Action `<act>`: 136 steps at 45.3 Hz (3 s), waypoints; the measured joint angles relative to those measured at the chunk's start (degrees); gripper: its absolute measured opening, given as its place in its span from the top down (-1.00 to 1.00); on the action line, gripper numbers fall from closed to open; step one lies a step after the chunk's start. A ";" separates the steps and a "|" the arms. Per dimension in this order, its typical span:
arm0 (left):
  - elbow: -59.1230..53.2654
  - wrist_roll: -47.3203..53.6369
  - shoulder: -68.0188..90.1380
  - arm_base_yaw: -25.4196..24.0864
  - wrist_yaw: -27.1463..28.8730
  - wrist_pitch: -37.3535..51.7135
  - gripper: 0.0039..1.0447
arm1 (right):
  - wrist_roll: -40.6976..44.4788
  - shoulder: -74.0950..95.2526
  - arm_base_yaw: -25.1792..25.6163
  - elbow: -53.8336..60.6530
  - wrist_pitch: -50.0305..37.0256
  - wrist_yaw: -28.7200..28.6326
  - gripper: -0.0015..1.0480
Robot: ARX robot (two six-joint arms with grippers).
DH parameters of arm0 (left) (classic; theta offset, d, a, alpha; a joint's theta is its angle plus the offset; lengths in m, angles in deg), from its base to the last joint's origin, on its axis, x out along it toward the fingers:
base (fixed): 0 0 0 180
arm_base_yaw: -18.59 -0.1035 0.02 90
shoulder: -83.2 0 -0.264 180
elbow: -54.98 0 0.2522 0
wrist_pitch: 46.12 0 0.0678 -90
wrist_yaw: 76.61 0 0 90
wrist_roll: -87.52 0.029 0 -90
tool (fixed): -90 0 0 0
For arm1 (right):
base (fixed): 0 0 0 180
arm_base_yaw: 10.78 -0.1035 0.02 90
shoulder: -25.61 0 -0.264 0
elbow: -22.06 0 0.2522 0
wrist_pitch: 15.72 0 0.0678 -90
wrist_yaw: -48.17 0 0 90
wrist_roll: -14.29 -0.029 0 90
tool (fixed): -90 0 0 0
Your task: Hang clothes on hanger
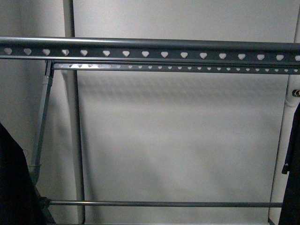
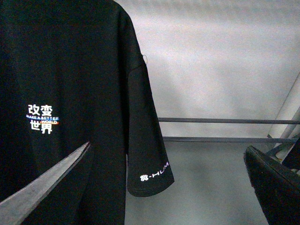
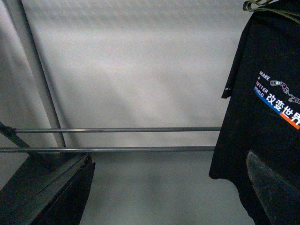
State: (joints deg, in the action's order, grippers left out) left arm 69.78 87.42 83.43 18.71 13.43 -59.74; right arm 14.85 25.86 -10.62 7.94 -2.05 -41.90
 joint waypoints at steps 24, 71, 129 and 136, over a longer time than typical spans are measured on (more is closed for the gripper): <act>18.34 -10.80 40.74 -12.17 -12.81 21.90 -0.88 | 0.00 0.00 0.00 0.00 0.02 -0.02 -0.86; 70.62 -37.81 92.91 -11.76 13.35 7.04 0.40 | 0.00 0.00 0.00 0.00 0.02 -0.02 -0.85; 68.57 90.51 85.20 -1.31 -50.10 -19.67 0.92 | 0.00 0.00 0.00 0.00 0.02 -0.02 -0.86; 67.87 93.70 86.16 2.43 -48.02 -11.61 0.92 | 0.00 0.00 0.00 0.00 0.02 -0.02 -0.86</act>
State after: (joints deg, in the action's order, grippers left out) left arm 137.65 181.12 169.59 21.14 -34.59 -71.35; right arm 14.85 25.86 -10.62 7.94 -2.03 -41.93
